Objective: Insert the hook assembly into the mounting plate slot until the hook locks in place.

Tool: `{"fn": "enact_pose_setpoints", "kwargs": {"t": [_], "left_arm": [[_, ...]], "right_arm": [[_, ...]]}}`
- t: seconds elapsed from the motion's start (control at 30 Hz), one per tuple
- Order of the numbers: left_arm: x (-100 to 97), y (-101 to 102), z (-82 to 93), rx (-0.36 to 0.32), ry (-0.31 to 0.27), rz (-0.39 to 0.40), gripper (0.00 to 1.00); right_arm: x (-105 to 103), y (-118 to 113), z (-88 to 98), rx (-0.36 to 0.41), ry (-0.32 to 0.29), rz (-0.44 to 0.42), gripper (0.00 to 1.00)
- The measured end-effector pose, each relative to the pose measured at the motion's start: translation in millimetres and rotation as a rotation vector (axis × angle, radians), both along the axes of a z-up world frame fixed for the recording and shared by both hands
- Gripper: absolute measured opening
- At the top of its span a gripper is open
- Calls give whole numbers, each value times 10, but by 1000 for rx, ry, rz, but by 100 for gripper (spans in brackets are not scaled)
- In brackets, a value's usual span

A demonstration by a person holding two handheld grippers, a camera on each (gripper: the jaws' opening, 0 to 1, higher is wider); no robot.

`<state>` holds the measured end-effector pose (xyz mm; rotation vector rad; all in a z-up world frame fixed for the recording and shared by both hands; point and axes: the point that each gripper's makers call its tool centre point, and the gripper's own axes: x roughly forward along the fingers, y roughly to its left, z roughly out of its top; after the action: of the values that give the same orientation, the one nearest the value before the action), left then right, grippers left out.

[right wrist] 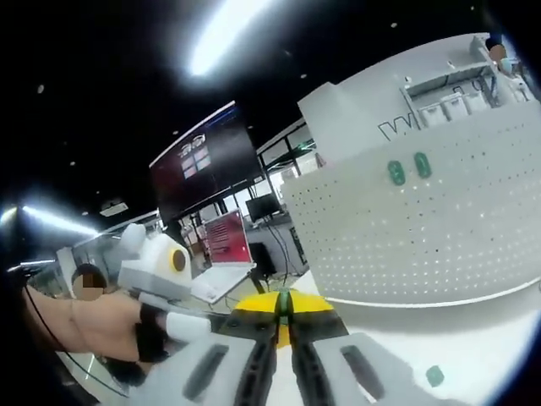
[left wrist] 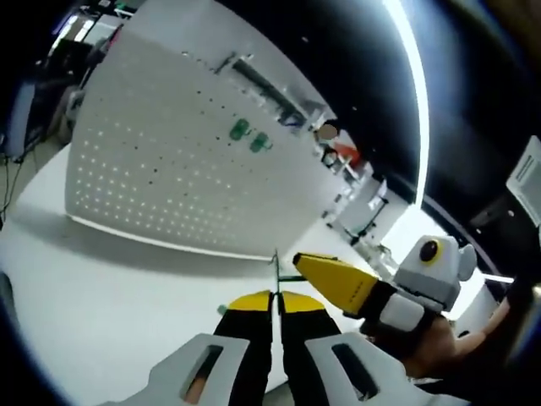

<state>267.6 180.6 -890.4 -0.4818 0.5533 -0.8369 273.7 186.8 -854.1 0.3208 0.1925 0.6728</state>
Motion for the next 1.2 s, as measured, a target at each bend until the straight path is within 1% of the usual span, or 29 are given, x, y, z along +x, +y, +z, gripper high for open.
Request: {"fn": "enact_pose_setpoints", "kwargs": {"t": [0.07, 0.1, 0.17, 0.2, 0.27, 0.33, 0.37, 0.43, 0.5, 0.53, 0.6, 0.73, 0.83, 0.93, 1.13, 1.2], "left_arm": [[19, 26, 1, 3, -1, 13, 1], [27, 43, 2, 6, -2, 15, 1], [83, 138, -18, 60, -33, 35, 1], [111, 191, -23, 102, -60, 40, 1], [137, 228, -8, 135, -88, 49, 1], [170, 244, 31, 170, -132, 59, 1], [176, 233, 57, 198, -168, 54, 1], [161, 196, 95, 237, -227, 32, 1], [137, 154, 117, 292, -287, 7, 1], [121, 133, 122, 310, -308, -7, 1], [95, 81, 151, 325, -343, -20, 1], [63, 23, 184, 327, -378, -45, 1], [69, 30, 214, 328, -396, -47, 1], [82, 33, 243, 329, -408, -43, 1], [98, 36, 261, 323, -408, -31, 1], [96, 43, 249, 315, -388, -33, 1]], "right_arm": [[2, -8, -10, 32, 35, 11, 3], [8, -27, 8, 46, 39, 8, 4], [6, -59, 61, 75, 47, 17, 7], [-9, -48, 68, 85, 64, 38, 8], [-18, -45, 70, 89, 69, 54, 9], [-22, -26, 13, 71, 80, 68, 9], [-23, -19, -23, 67, 94, 73, 9], [-23, -13, -28, 77, 100, 72, 9], [-30, 5, -10, 85, 100, 76, 9], [-30, 17, 2, 88, 98, 76, 9], [-25, 30, 11, 92, 96, 77, 8], [-22, 29, 22, 97, 95, 75, 6], [-23, 10, 52, 99, 82, 65, 3], [-19, 9, 60, 107, 82, 58, 1], [-14, 1, 90, 116, 67, 35, 1], [-11, 0, 80, 131, 80, 30, 1]]}}
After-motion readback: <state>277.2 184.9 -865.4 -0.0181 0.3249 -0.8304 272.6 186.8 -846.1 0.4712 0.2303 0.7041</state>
